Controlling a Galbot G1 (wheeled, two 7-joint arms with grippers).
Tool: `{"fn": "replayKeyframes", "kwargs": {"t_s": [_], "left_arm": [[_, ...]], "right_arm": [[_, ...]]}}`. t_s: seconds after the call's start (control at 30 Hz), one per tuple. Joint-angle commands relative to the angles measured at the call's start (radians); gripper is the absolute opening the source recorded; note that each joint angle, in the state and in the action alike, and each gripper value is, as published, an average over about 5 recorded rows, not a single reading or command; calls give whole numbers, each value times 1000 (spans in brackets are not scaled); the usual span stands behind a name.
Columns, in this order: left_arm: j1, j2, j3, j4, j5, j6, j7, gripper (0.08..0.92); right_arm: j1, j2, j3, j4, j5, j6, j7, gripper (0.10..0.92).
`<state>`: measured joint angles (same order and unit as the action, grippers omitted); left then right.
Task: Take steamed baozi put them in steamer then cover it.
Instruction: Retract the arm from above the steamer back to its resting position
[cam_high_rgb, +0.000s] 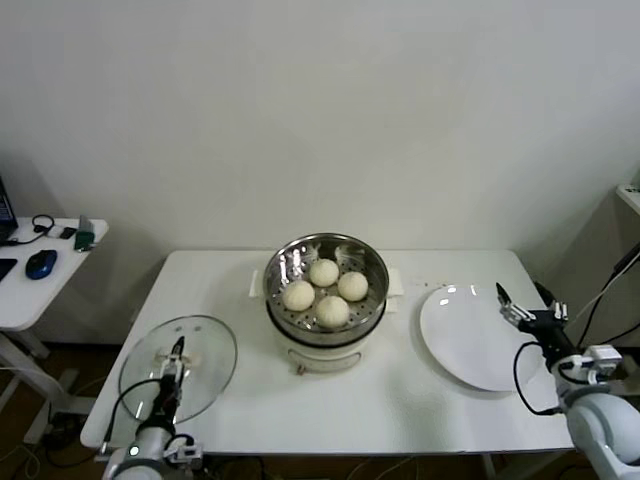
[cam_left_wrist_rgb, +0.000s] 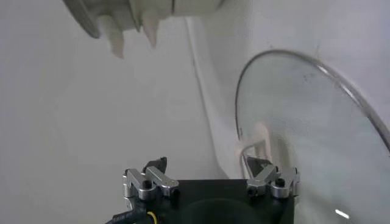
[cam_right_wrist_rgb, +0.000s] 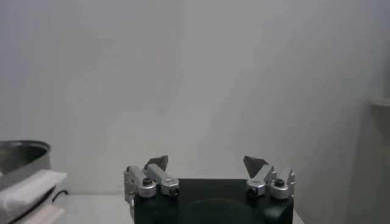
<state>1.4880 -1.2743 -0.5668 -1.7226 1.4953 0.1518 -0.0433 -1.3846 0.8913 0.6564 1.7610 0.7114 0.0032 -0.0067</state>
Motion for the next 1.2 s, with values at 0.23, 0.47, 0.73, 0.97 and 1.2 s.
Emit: {"fn": "replayKeyframes", "kwargs": {"t_s": [0.23, 0.47, 0.73, 0.97, 1.2], "left_arm": [[-172, 13, -4, 190, -2, -1, -16, 823], [-198, 9, 9, 209, -63, 0, -41, 823], [-198, 3, 14, 226, -99, -18, -48, 742], [-188, 0, 16, 221, -114, -22, -49, 535], [-170, 3, 21, 184, -134, -16, -56, 336]], "right_arm": [[-78, 56, 64, 3, -82, 3, -23, 823], [-77, 68, 58, -4, -102, 8, -29, 823], [-72, 86, 53, -16, -122, 16, -42, 823], [-64, 90, 52, -18, -128, 18, -44, 823], [-58, 95, 49, -24, -143, 27, -45, 823]]}}
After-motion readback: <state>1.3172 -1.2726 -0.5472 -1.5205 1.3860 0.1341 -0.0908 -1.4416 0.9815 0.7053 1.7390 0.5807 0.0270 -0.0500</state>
